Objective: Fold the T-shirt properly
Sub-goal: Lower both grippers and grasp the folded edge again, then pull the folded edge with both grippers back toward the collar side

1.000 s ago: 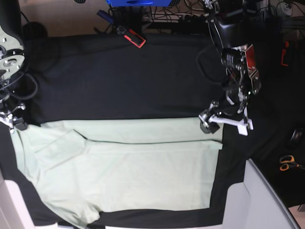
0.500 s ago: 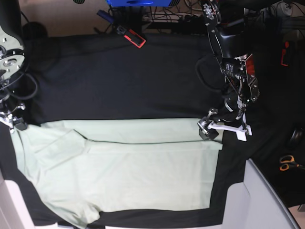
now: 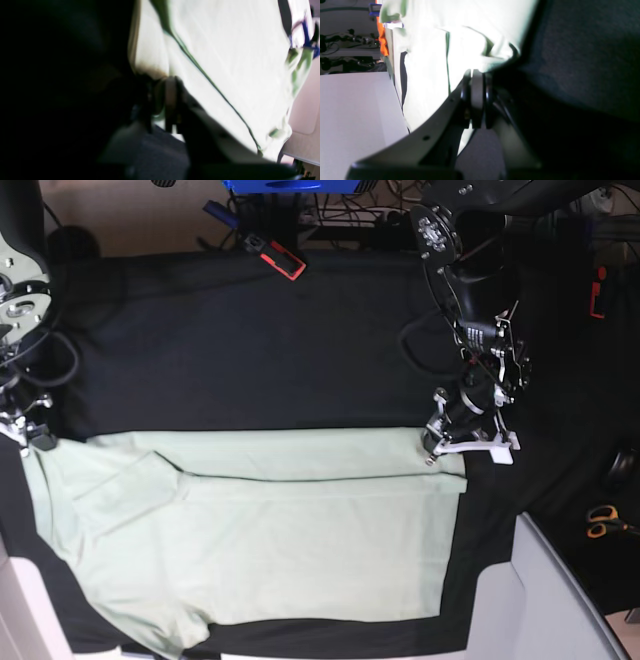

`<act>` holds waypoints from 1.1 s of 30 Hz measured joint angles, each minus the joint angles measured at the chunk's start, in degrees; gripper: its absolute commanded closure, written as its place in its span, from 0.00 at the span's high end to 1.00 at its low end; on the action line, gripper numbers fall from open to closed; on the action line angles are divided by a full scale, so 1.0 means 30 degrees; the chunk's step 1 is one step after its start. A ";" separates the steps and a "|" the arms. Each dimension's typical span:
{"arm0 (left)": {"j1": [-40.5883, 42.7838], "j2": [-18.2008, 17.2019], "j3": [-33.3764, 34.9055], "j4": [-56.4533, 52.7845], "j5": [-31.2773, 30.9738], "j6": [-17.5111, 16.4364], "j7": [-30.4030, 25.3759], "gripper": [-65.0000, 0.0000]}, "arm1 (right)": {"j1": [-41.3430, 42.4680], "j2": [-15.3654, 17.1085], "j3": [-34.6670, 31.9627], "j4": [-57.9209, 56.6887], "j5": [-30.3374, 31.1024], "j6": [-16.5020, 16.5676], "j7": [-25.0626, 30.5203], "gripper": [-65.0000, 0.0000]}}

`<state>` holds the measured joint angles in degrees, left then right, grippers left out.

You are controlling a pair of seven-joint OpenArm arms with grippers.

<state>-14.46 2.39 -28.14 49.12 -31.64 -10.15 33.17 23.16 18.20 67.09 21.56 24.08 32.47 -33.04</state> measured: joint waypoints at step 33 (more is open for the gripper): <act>0.2761 -0.1894 0.3257 0.4590 0.0838 0.0750 0.3446 0.03 | -0.0576 -0.0102 -0.1865 0.0007 0.0073 0.0022 -0.0146 0.00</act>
<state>-6.17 -3.29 -18.37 62.89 -29.12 -7.90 43.51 21.43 17.89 61.49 21.58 24.29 32.53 -33.47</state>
